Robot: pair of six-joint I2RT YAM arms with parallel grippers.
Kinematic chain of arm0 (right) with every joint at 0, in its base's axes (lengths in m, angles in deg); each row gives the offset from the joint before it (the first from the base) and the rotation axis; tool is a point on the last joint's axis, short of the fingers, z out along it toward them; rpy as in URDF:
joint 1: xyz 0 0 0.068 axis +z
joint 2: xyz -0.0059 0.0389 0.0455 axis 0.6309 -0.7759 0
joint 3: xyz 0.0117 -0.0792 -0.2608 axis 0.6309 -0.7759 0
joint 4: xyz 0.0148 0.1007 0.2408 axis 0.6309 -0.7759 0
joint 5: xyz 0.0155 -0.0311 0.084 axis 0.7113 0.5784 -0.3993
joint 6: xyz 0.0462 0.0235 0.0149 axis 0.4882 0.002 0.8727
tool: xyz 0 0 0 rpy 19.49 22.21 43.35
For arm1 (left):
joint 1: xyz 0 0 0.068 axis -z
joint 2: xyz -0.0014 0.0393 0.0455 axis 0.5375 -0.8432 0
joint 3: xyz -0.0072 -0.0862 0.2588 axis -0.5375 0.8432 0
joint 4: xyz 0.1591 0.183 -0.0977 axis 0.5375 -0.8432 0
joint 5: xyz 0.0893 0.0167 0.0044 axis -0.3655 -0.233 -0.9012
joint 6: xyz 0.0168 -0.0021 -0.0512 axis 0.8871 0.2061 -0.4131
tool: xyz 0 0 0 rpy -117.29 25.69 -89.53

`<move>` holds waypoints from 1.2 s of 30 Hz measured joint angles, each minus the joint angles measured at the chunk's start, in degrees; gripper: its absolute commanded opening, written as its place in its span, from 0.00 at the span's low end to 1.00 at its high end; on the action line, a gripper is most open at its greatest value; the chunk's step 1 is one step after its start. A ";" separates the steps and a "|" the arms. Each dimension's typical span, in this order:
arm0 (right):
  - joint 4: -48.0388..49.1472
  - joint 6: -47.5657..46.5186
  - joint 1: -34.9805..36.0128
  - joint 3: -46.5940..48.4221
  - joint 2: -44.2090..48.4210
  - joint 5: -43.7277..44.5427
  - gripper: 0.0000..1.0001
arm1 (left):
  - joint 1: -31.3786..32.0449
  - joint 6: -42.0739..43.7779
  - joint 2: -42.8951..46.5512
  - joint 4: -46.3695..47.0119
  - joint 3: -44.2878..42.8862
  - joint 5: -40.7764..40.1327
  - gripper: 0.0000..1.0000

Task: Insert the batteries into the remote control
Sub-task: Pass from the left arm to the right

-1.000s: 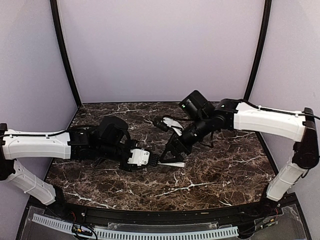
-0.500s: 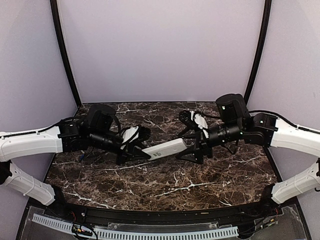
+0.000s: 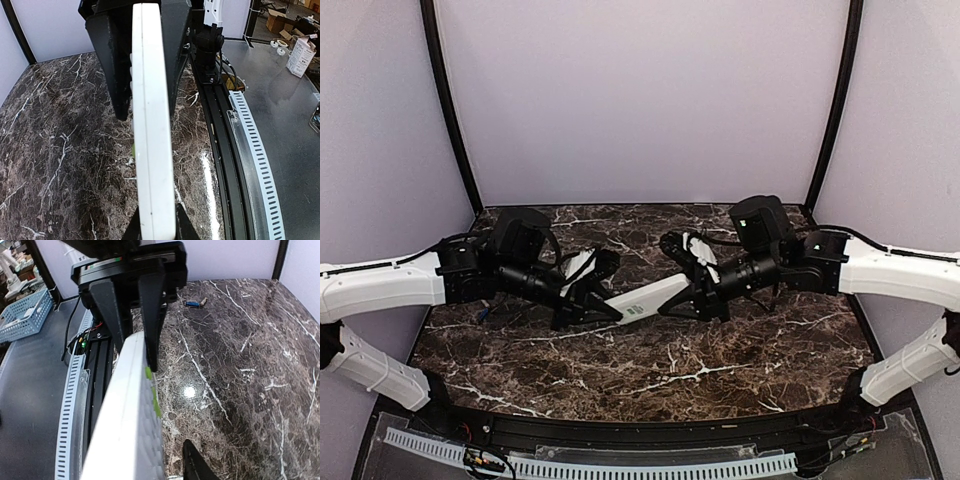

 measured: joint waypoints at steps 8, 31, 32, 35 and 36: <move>1.29 0.79 0.00 0.00 0.31 -2.97 0.16 | -0.39 -1.25 -0.09 0.72 0.00 1.49 0.00; 3.06 8.13 -0.17 0.55 -0.20 -3.43 0.00 | -0.68 -0.13 -0.13 8.11 1.92 -6.56 0.99; 3.26 9.44 -0.22 0.79 -0.50 -3.30 0.00 | -0.09 1.64 0.87 10.34 3.61 -9.35 0.99; 3.41 14.58 -0.35 2.47 -2.16 -2.54 0.00 | 3.28 7.17 3.08 13.99 7.17 -16.06 0.99; 3.61 16.50 -0.37 3.08 -2.82 -2.25 0.00 | 4.63 9.16 3.23 15.04 7.74 -18.53 0.99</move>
